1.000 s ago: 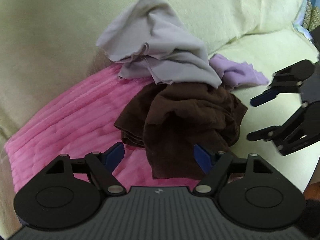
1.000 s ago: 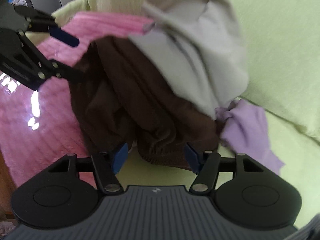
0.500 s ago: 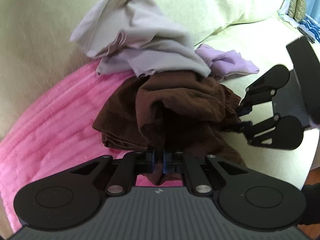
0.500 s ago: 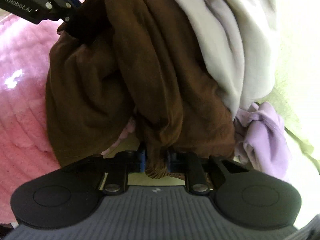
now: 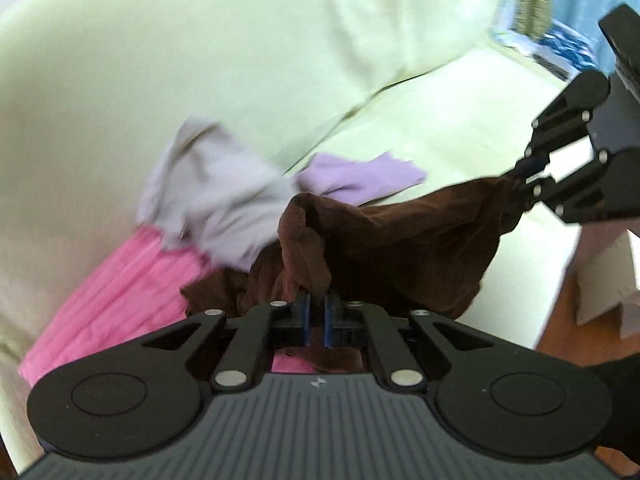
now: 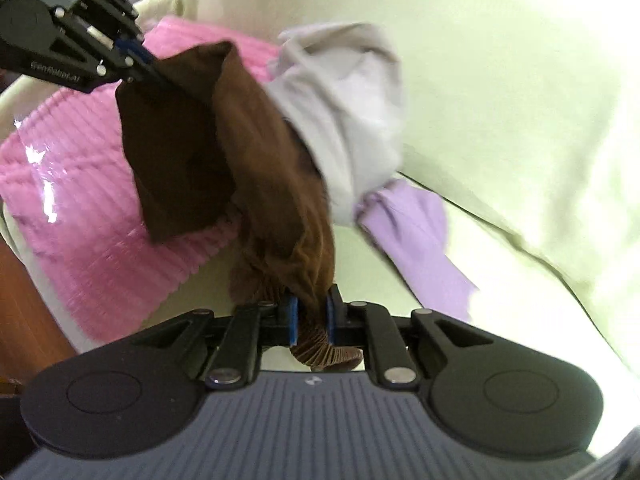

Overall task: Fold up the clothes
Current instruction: 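Lift the brown shorts with both grippers and carry them onto the bare sofa seat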

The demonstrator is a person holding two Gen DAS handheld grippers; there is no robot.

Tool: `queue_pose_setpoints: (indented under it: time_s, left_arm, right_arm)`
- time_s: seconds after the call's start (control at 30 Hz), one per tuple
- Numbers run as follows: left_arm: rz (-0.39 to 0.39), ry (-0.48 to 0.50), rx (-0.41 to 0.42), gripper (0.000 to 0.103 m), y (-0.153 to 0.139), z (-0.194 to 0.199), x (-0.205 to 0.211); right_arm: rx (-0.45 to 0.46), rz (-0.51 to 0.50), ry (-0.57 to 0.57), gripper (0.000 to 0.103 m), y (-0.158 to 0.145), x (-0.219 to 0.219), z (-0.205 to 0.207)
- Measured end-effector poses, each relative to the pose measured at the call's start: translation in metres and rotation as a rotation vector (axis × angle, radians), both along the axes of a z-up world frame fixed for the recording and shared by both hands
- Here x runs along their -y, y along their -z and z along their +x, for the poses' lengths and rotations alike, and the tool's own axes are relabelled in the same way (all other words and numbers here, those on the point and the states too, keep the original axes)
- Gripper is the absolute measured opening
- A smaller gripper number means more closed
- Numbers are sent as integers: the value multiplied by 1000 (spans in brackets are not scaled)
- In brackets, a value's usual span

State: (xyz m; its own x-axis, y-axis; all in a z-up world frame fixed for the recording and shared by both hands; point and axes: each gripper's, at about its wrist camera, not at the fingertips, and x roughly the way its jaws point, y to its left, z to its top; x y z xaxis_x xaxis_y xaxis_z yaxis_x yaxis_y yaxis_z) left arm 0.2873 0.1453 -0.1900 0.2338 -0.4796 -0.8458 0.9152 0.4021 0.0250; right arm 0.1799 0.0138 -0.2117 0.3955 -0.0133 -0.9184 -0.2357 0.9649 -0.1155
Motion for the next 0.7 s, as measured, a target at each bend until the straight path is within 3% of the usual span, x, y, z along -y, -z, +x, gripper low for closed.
queue_pose_setpoints:
  time_s: [0.23,0.4,0.53,0.7]
  left_arm:
    - [-41,99,32,3,-43,-51,63]
    - [-65,154,80,3,-67,-91,144]
    - [-78,173,101,3,-75,-125,212]
    - [-110,191,89,3,-70,-159,298]
  right_arm:
    - [43,-44,126,9,-61,50,-73]
    - [73,-76,191,9,-95,115,-121]
    - [101,-86,250,9,-128,189,-166]
    - [110,-113,276,9,-142,263,-209]
